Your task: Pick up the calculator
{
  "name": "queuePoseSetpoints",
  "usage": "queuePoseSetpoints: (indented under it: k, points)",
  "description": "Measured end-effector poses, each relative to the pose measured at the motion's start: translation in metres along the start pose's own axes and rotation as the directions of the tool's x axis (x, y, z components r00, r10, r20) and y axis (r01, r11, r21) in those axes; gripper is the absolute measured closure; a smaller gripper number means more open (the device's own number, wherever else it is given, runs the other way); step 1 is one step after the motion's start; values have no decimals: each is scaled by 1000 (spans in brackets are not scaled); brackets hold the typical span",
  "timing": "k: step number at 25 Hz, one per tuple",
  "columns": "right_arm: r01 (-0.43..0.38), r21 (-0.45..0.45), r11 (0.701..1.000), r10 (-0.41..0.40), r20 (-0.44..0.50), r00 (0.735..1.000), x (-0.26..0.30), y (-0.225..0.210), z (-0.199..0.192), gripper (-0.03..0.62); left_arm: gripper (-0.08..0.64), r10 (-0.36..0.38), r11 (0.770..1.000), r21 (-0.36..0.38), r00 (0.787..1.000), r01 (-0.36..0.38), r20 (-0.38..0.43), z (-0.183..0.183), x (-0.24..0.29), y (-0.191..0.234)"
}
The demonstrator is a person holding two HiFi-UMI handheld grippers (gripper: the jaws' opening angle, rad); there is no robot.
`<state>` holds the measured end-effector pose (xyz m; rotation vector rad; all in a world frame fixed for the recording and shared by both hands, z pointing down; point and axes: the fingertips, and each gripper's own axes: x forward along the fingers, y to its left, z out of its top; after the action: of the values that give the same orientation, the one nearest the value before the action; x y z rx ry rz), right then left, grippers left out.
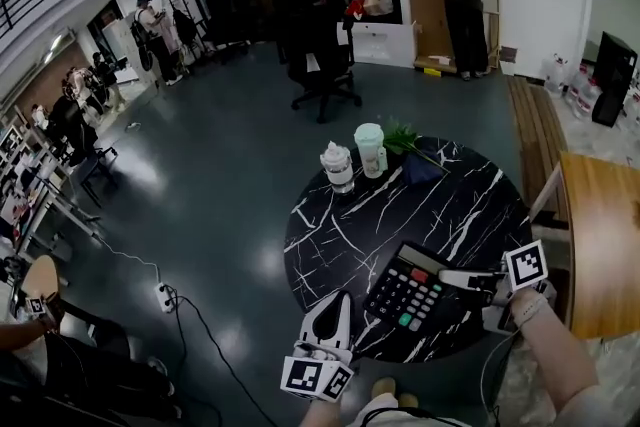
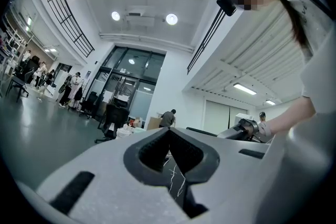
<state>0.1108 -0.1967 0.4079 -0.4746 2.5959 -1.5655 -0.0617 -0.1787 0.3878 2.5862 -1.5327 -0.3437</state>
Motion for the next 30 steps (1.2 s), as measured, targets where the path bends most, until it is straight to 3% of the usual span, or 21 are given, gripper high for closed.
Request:
queuePoseSetpoints:
  k: [5, 30]
  points:
    - [-2, -9, 1000, 2, 29, 1000, -5, 9, 3, 526, 552, -6, 1000, 13, 1000, 6, 16, 10, -1, -2]
    - [8, -2, 1000, -8, 18, 1000, 0, 11, -11, 526, 552, 34, 999, -23, 999, -34, -14, -8, -27, 2]
